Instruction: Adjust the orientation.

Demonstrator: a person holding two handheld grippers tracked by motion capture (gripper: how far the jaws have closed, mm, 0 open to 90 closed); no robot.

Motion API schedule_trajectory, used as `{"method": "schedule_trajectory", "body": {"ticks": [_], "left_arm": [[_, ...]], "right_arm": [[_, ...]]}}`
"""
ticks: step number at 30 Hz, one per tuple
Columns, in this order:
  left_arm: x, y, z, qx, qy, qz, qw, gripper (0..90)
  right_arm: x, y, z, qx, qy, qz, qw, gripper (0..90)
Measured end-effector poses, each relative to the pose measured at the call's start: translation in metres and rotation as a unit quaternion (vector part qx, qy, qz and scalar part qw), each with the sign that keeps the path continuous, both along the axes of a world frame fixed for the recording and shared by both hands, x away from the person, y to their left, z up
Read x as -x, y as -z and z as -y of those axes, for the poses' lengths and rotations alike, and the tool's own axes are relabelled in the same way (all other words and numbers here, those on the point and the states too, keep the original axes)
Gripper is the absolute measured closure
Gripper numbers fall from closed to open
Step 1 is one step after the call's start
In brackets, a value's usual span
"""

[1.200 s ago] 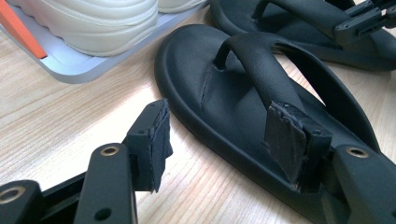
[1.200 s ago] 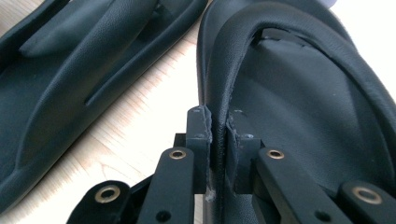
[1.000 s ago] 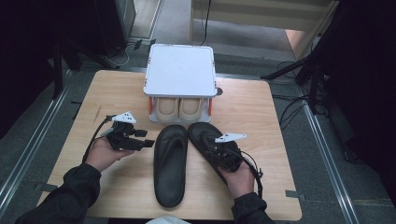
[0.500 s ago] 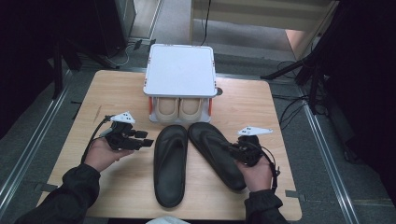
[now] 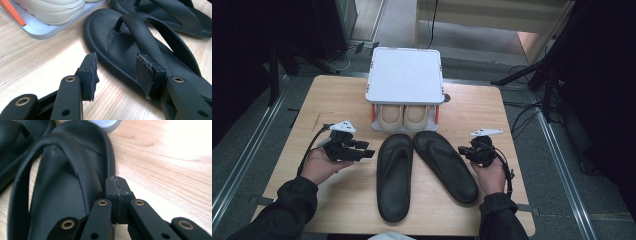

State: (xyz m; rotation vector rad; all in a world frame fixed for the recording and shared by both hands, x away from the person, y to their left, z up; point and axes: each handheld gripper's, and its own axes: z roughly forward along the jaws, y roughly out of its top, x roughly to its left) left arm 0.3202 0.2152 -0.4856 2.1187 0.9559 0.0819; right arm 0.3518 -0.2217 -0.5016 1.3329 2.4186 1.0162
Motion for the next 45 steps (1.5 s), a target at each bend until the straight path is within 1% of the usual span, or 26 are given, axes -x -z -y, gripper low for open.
{"method": "schedule_trajectory", "body": {"ticks": [1, 3, 5, 9, 10, 11, 15, 18, 19, 20, 23, 24, 30, 33, 34, 38, 45], "left_arm": [[0.000, 0.000, 0.000, -0.001, 0.001, 0.000, 1.0000, 52.6], [0.000, 0.000, -0.001, -0.003, 0.001, 0.000, 1.0000, 53.6], [0.000, 0.000, 0.000, -0.002, 0.002, 0.001, 1.0000, 54.4], [0.000, 0.000, 0.001, -0.001, 0.004, 0.002, 1.0000, 54.8], [0.000, 0.001, 0.002, -0.001, 0.005, 0.002, 1.0000, 54.7], [0.000, 0.001, 0.002, -0.001, 0.005, 0.001, 1.0000, 54.7], [-0.001, 0.001, 0.003, 0.001, 0.007, 0.001, 1.0000, 54.5], [-0.001, 0.002, 0.005, 0.001, 0.008, 0.003, 1.0000, 54.5], [-0.002, 0.002, 0.005, 0.001, 0.009, 0.002, 1.0000, 54.3], [-0.002, 0.002, 0.005, 0.002, 0.010, 0.002, 0.9999, 54.3], [-0.002, 0.003, 0.006, 0.003, 0.012, 0.001, 0.9999, 54.3], [-0.002, 0.003, 0.007, 0.003, 0.013, 0.001, 0.9999, 54.3], [-0.003, 0.003, 0.007, 0.006, 0.016, 0.003, 0.9998, 54.4], [-0.003, 0.003, 0.007, 0.007, 0.016, 0.003, 0.9998, 54.5], [-0.003, 0.003, 0.007, 0.008, 0.016, 0.003, 0.9998, 54.6], [-0.004, 0.004, 0.007, 0.009, 0.014, 0.001, 0.9999, 54.6], [-0.003, 0.004, 0.009, 0.007, 0.014, 0.004, 0.9999, 55.2]], "right_arm": [[0.001, 0.000, -0.002, 0.001, 0.003, -0.003, 1.0000, 90.0], [0.002, -0.001, -0.003, 0.007, 0.001, 0.001, 1.0000, 90.0], [0.004, 0.000, -0.003, 0.000, 0.005, -0.006, 1.0000, 90.0], [0.011, 0.000, -0.005, -0.002, 0.003, -0.007, 1.0000, 90.0], [0.012, 0.000, -0.005, -0.002, -0.001, -0.004, 1.0000, 90.0], [0.015, 0.000, -0.007, -0.001, -0.001, -0.008, 1.0000, 90.0], [0.021, 0.000, -0.010, -0.002, -0.003, -0.010, 0.9999, 90.0], [0.027, 0.001, -0.014, -0.009, -0.003, -0.012, 0.9999, 90.0], [0.028, 0.001, -0.014, -0.008, -0.007, -0.009, 0.9999, 90.0], [0.030, 0.001, -0.016, -0.010, -0.003, -0.014, 0.9998, 90.0], [0.035, 0.001, -0.019, -0.010, -0.010, -0.015, 0.9998, 90.0], [0.037, 0.001, -0.021, -0.010, -0.013, -0.013, 0.9998, 90.0], [0.046, 0.002, -0.029, -0.015, -0.016, -0.013, 0.9997, 90.0], [0.049, 0.003, -0.030, -0.020, -0.017, -0.012, 0.9996, 90.0], [0.051, 0.003, -0.031, -0.024, -0.015, -0.016, 0.9995, 90.0], [0.055, 0.005, -0.033, -0.034, -0.015, -0.018, 0.9991, 90.0], [0.058, 0.006, -0.035, -0.037, -0.012, -0.015, 0.9991, 90.0]]}}
